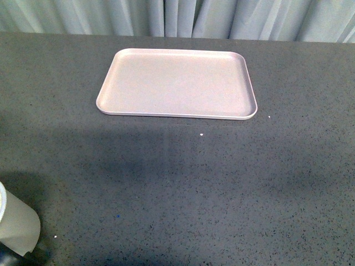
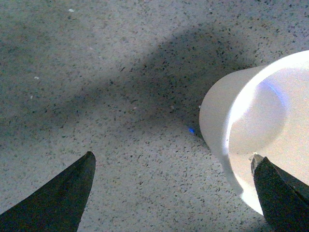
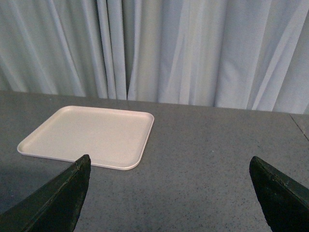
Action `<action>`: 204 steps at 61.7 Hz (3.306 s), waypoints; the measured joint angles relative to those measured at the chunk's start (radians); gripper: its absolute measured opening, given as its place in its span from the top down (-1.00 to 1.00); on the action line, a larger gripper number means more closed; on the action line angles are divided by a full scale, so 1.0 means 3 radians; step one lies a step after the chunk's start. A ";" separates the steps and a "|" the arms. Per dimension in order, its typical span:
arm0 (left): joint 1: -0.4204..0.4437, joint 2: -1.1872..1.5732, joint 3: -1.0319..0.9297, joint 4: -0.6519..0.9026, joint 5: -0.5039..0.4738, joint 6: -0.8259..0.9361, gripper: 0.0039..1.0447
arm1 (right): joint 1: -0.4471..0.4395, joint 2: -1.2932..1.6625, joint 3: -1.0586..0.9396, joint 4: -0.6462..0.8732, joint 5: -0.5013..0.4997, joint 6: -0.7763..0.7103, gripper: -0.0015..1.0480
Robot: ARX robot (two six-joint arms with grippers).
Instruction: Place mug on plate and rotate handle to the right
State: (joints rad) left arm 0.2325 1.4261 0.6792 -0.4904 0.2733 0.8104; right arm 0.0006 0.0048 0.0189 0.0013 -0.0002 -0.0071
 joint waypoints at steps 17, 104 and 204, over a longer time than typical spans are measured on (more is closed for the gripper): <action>-0.0258 0.0318 0.0014 0.0134 -0.0165 -0.0041 -0.71 | 0.0000 0.0000 0.0000 0.0000 0.0000 0.0000 -0.82; -0.1867 0.1628 0.2372 -0.0154 -0.0477 -0.2677 0.97 | 0.0000 0.0000 0.0000 0.0000 0.0000 0.0000 -0.82; -0.2220 0.3624 0.5229 -0.1404 -0.0851 -0.2566 0.97 | 0.0000 0.0000 0.0000 0.0000 0.0000 0.0000 -0.82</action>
State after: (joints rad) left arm -0.4335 2.5134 2.2478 -0.9115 0.0181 0.0406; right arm 0.0006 0.0048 0.0189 0.0013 -0.0002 -0.0071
